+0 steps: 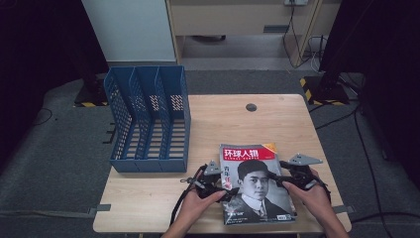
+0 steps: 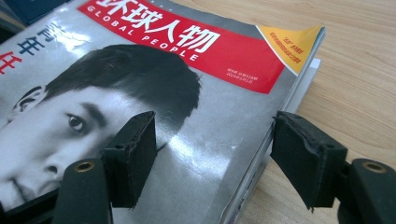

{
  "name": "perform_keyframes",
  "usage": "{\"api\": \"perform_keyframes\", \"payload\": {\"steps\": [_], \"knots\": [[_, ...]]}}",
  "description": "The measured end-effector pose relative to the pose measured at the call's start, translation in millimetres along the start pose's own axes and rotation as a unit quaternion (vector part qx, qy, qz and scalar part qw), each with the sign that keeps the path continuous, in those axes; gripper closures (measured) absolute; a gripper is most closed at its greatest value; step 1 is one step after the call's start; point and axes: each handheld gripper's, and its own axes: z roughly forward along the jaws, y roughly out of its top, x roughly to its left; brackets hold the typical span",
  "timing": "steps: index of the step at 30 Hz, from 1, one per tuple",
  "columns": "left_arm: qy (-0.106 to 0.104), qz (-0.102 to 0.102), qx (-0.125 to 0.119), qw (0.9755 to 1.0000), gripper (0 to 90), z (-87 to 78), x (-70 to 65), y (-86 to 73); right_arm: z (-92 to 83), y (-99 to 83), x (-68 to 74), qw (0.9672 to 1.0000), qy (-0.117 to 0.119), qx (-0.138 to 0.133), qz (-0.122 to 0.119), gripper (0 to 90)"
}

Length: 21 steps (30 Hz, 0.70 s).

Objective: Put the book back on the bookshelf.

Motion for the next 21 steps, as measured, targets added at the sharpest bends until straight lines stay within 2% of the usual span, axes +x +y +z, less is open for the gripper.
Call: {"api": "perform_keyframes", "payload": {"steps": [2,3,4,10,12,13,14,16,17,19,21], "knots": [[-0.004,-0.003,-0.003,1.0,14.2,-1.6,0.3,1.1,0.3,-0.2,0.0,1.0,0.0,0.001,-0.001,31.4],[-0.013,-0.01,-0.005,0.9999,14.2,-3.5,1.4,2.9,0.7,-0.4,-0.1,1.0,0.001,0.001,-0.002,31.3],[-0.027,-0.029,-0.015,0.9991,14.3,-5.0,3.6,5.2,1.0,-0.2,-0.3,1.0,0.003,0.001,0.002,31.4],[-0.036,-0.021,-0.019,0.9989,18.6,-7.1,3.8,22.0,2.1,0.7,0.6,1.0,-0.001,0.0,-0.001,31.8],[-0.038,-0.019,-0.015,0.999,18.9,-6.3,3.5,24.6,2.3,1.1,0.9,1.0,-0.001,0.0,0.0,31.6],[-0.032,-0.009,0.003,0.9994,19.8,-4.1,4.3,28.8,2.2,0.9,0.6,1.0,0.001,0.0,-0.002,31.7],[-0.029,-0.008,0.013,0.9995,21.2,-2.5,5.8,30.2,2.1,0.7,0.4,1.0,0.002,0.0,-0.001,31.7],[-0.03,-0.02,0.015,0.9992,25.9,0.3,10.3,32.0,2.1,0.4,-0.6,1.0,0.005,-0.001,0.0,31.9],[-0.031,-0.02,0.015,0.9992,30.2,1.6,12.1,33.3,2.0,0.1,-0.9,1.0,0.005,-0.002,0.001,32.1],[-0.036,-0.021,0.016,0.999,33.1,2.7,14.1,35.2,1.8,-0.4,-2.0,0.9999,0.008,-0.004,0.005,32.9],[-0.04,-0.037,0.019,0.9983,37.3,5.4,19.6,41.8,1.7,-0.6,-2.8,0.9999,0.01,-0.007,0.008,33.4]]}}
